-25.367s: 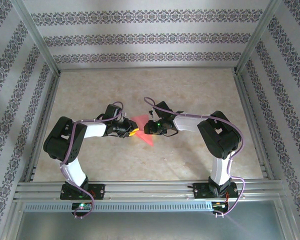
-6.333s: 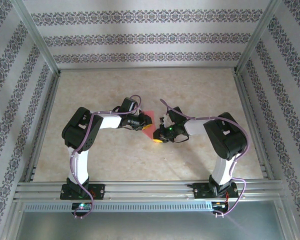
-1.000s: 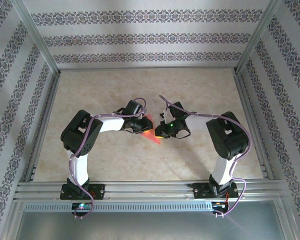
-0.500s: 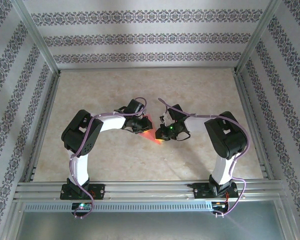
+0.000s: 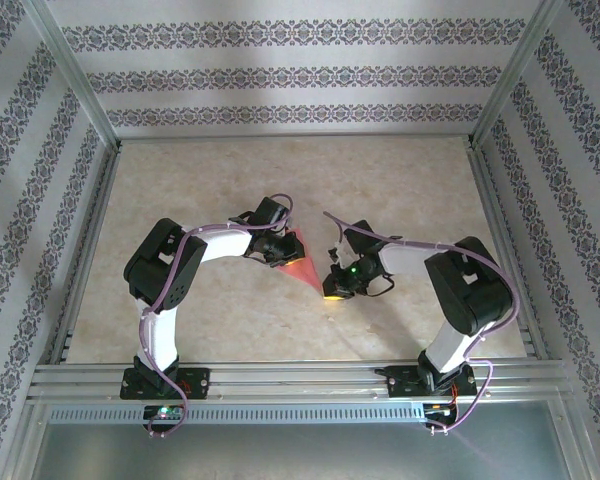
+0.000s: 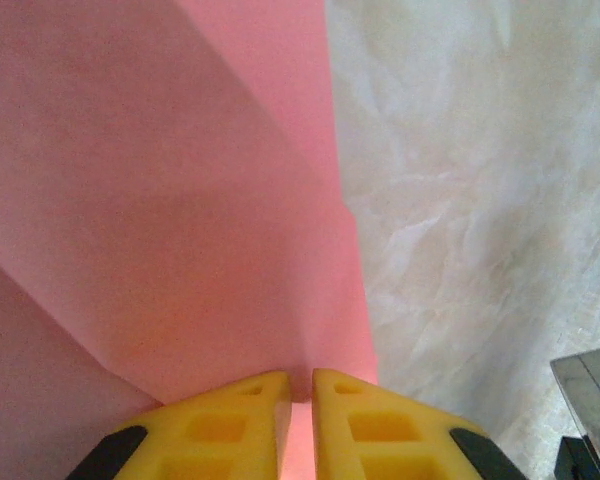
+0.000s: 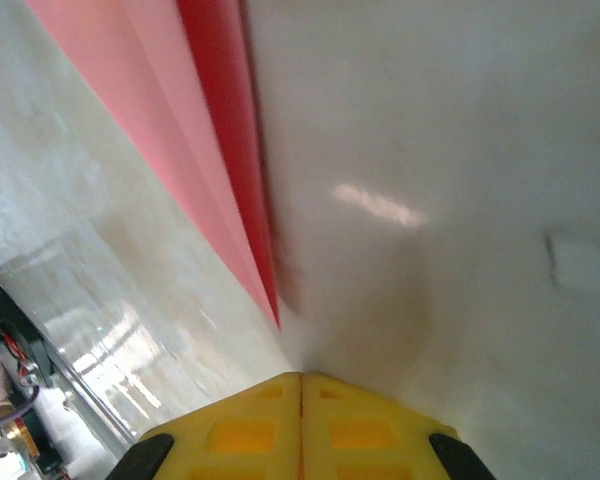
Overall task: Fold a paper plane with a square sheet of paper (pick it up from the middle)
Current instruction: Fourth fold the wing at the center of the table.
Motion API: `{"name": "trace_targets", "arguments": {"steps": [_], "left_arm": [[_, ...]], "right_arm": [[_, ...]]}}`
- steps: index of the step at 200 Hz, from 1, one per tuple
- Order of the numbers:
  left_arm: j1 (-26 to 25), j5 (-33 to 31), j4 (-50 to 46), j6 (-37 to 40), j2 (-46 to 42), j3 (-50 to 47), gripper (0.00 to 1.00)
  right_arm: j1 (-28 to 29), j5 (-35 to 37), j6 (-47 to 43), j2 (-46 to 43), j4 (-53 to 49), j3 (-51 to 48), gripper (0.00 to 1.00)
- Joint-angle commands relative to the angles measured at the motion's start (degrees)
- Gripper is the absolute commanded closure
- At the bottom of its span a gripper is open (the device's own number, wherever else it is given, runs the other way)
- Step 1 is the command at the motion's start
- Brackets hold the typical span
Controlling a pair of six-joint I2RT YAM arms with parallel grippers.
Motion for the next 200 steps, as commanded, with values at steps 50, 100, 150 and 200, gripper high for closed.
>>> {"name": "trace_targets", "arguments": {"steps": [50,100,150,200], "left_arm": [[0.66,-3.5,-4.05,-0.29,3.73,-1.74,0.84],[0.7,-2.82,-4.05,0.09,3.07,-1.44,0.84],[0.7,-1.26,-3.29,2.01,0.25,0.25,0.83],[-0.84,1.33,1.01,1.25,-4.97,-2.45,0.84]], "right_arm": [[1.82,5.14,2.71,1.01,5.65,8.38,0.93],[2.18,5.51,3.58,7.59,7.3,10.97,0.93],[2.26,7.96,2.58,10.68,4.45,10.35,0.93],[2.09,9.8,2.84,11.79,3.08,9.91,0.95]]}}
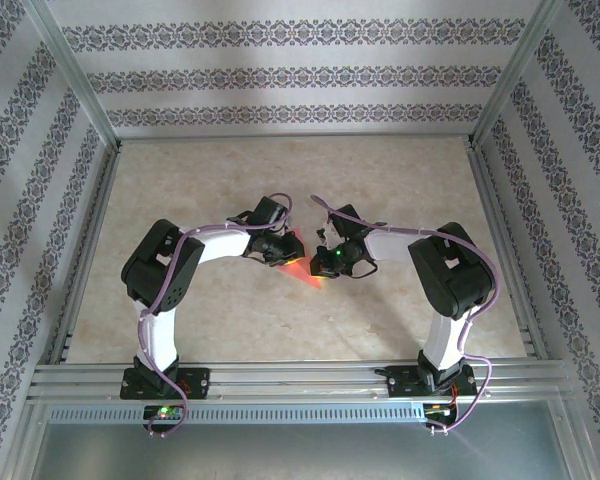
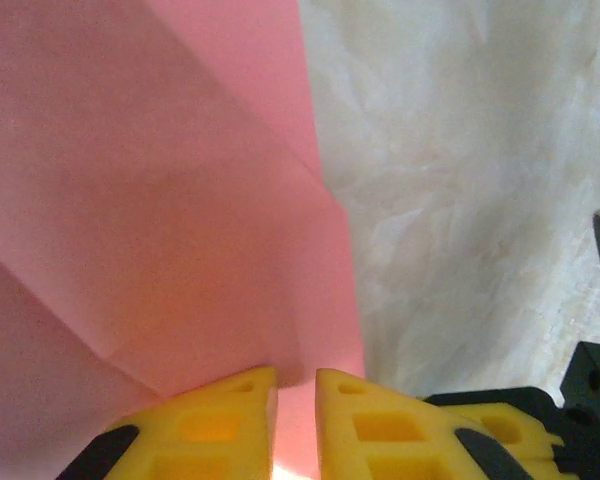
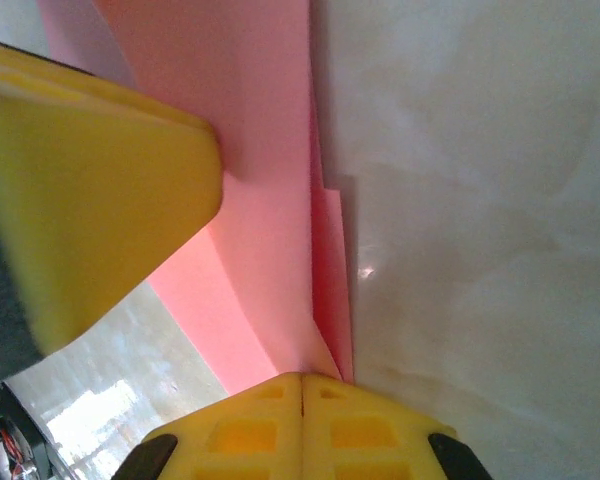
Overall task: Fold a paper plane with a square sheet of paper (pick it up from the middle)
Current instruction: Fourth fold the wing at the center of the table.
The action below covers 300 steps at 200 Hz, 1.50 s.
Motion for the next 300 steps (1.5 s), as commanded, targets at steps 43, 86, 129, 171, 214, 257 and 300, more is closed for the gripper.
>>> {"name": "trace_targets", "arguments": {"steps": [43,86,129,171,214,257,300], "left_arm": [[-1.75,2.42,2.5,0.87,-2.42,-2.7,0.88],[-3.03,3.19,2.07,3.02,-1.22,-1.55,0.89],[-3.12,0.86,0.65,3.88,0.54,-2.08,0.9],[-2.49,-2.45,-1.91,5.02,2.13,-0.47,0.9],[0.84,-2.4,-5.25,8.53,3.48,2.4,0.89],[4.66,-1.61,-6.71,11.16,5.38,3.71,0.89],[8.38,-1.54,-8.39,13.36,6.05,6.04,0.88]], "right_arm": [[0.49,5.19,-0.26,3.27,-3.84,-0.18,0.95],[0.49,5.02,-0.2,3.85,-4.01,-0.1,0.96],[0.49,5.01,-0.26,4.15,-4.44,-0.27,0.96],[0.71,6.09,-2.03,4.6,-6.22,-0.53,0.96],[0.84,8.34,-4.41,5.56,-8.63,-1.58,0.97],[1.11,9.63,-5.56,6.48,-9.96,-1.77,0.97],[1.5,12.02,-6.95,7.48,-11.72,-1.76,0.98]]}}
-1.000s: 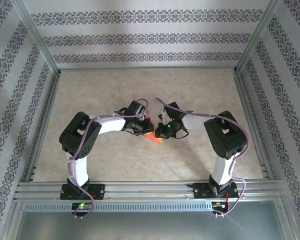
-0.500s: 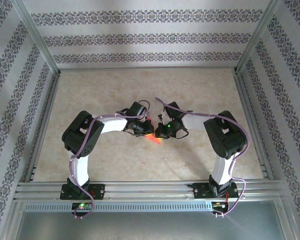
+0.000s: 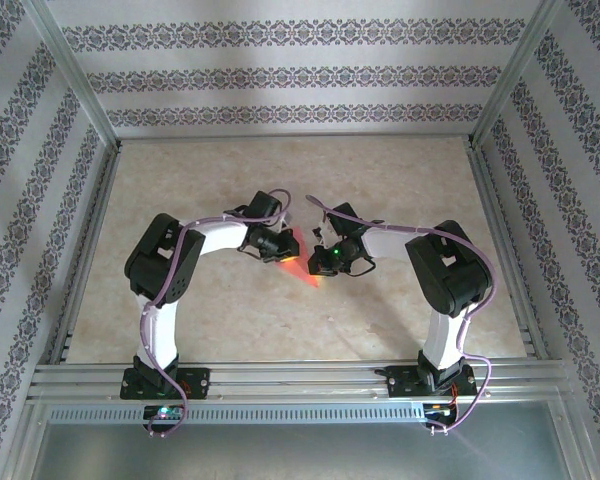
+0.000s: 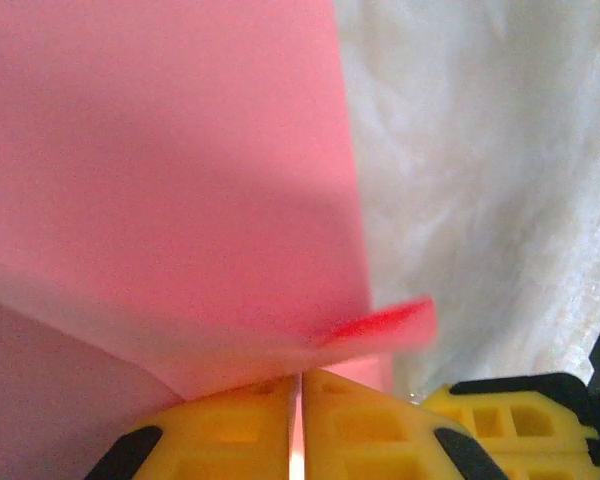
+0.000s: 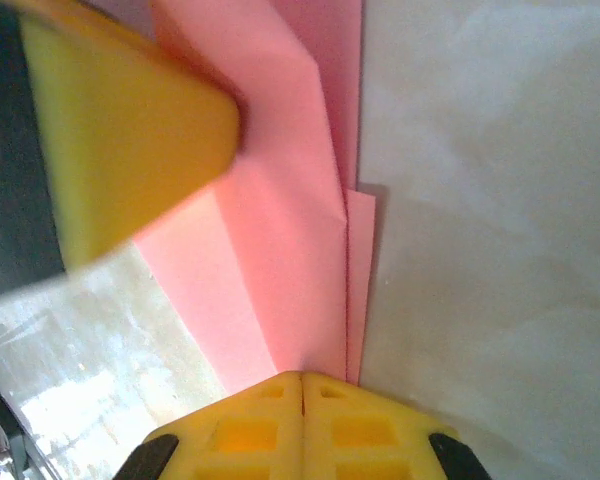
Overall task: Fold a paper plane with a square sheet of paper (pick it up from the middle)
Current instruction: Fourth fold the wing at the center of the table.
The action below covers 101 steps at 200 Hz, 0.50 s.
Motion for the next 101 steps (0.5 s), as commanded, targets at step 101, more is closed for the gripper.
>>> {"name": "trace_targets", "arguments": {"steps": [101], "left_arm": [[10.1,-8.84,-8.64,8.79,6.63,9.84,0.88]], "right_arm": [[1.51,12.45,-2.71,5.57,-11.16,-3.95,0.98]]}}
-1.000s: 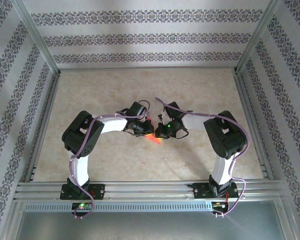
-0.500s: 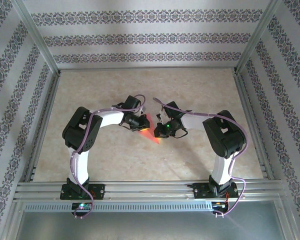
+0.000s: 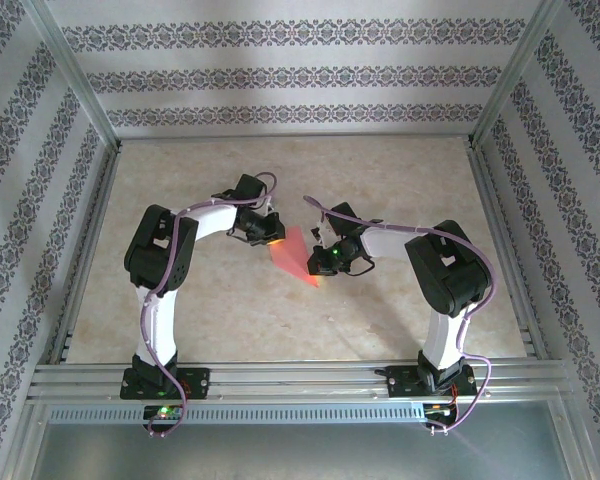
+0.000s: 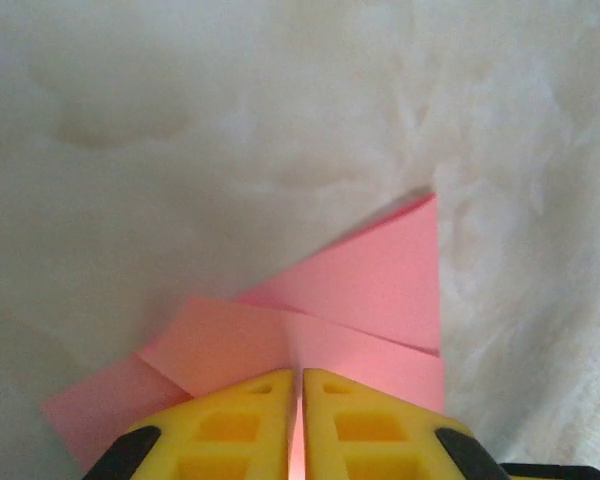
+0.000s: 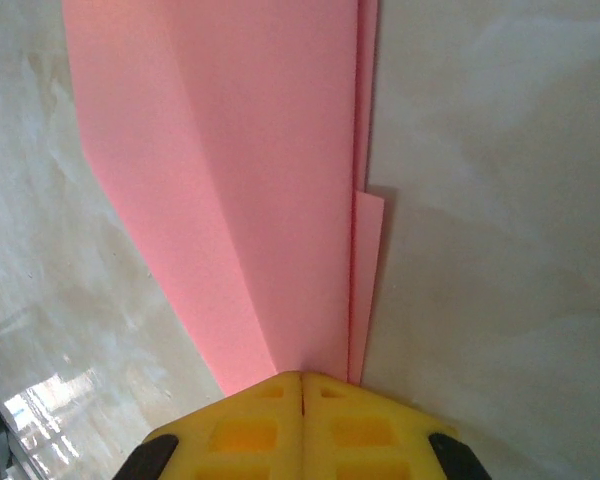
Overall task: Fold a paper plane with a square sheet of paper (pick it up from the middle)
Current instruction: Fourth fold the wing at the center of the table, then turn over the paper at the center of the table.
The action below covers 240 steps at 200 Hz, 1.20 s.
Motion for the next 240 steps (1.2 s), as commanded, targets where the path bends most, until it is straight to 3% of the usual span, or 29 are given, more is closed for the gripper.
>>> {"name": "trace_targets", "arguments": {"steps": [1,65,105,120,141,160,179,195,240], "left_arm": [[3.56,-6.84,-2.4,3.22,2.58,1.7,0.88],[9.06,-7.47,-6.25,6.89,4.0,6.2,0.88],[9.23,-4.34,-7.13,5.46,-4.59,8.2,0.84],[9.1,-3.91,-5.07,2.57,-9.75,5.07,0.83],[8.96,-4.41,-0.2,-2.74,-17.16,-2.67,0.72],[8.79,-4.32,6.42,-8.64,-23.25,-11.34,0.65],[8.29,-3.97,12.15,-13.41,-28.03,-19.09,0.56],[7.1,-3.77,16.35,-16.71,-30.87,-24.19,0.5],[3.21,-2.86,27.46,-26.02,-32.12,-33.07,0.35]], "right_arm": [[1.11,11.66,-1.18,5.43,-10.39,-4.28,0.98],[1.07,9.64,-0.14,4.56,-8.55,-4.37,0.98],[0.81,3.24,3.24,0.97,-3.64,-2.43,0.95],[0.5,1.58,5.43,-2.33,-0.63,-1.03,0.93],[-0.31,2.24,9.07,-8.48,6.12,-1.05,0.91],[-0.85,7.24,12.01,-14.66,14.08,-4.48,0.81],[-1.5,11.74,11.82,-18.04,15.45,-5.6,0.66],[-2.47,10.37,10.7,-17.43,15.03,-5.14,0.59],[-3.67,1.96,8.58,-8.14,15.38,-1.01,0.56]]}}
